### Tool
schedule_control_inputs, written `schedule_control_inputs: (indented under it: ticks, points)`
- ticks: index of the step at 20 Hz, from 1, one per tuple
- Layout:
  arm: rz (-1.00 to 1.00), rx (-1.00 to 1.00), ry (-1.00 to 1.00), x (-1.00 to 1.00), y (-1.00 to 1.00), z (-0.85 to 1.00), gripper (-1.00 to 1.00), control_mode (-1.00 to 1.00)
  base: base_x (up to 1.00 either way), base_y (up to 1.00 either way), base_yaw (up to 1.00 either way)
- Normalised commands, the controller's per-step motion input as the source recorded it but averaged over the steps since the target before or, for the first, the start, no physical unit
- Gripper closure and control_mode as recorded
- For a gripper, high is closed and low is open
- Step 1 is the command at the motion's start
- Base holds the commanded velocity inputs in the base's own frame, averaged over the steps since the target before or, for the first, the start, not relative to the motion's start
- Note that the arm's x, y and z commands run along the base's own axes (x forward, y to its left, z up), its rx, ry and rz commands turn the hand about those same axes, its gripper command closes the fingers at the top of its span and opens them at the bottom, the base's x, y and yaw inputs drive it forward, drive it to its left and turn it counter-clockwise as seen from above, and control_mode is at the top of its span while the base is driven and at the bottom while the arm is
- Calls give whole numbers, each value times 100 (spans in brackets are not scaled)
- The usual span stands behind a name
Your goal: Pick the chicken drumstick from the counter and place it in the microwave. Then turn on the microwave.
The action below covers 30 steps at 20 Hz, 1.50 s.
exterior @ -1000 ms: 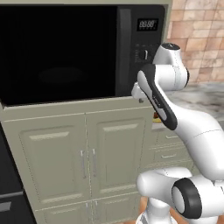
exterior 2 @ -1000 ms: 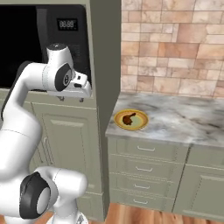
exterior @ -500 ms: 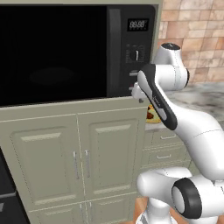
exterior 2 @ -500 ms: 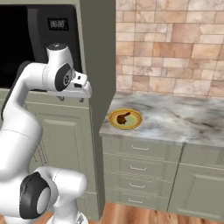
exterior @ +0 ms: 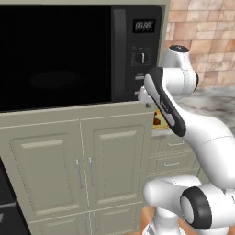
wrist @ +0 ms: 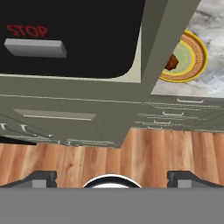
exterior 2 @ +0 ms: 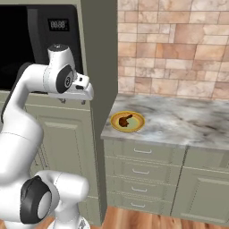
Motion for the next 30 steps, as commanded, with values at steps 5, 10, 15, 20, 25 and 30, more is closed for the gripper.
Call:
schedule_control_inputs:
  ticks: [5,10,15,20,25,30]
  points:
    - [0,0,0,0,0,0,-100,-100,0,-1,0]
    - [-6,0,-12,-16,8,1,-100,-100,0,0,0]
    - [-6,-2,-12,-16,22,8,-100,-100,0,0,0]
    - [-4,-4,-14,-6,31,15,-100,-100,0,0,0]
    - [-5,-5,-15,0,33,19,-100,-100,0,0,0]
    - [-5,-3,-12,1,27,21,-100,-100,0,0,0]
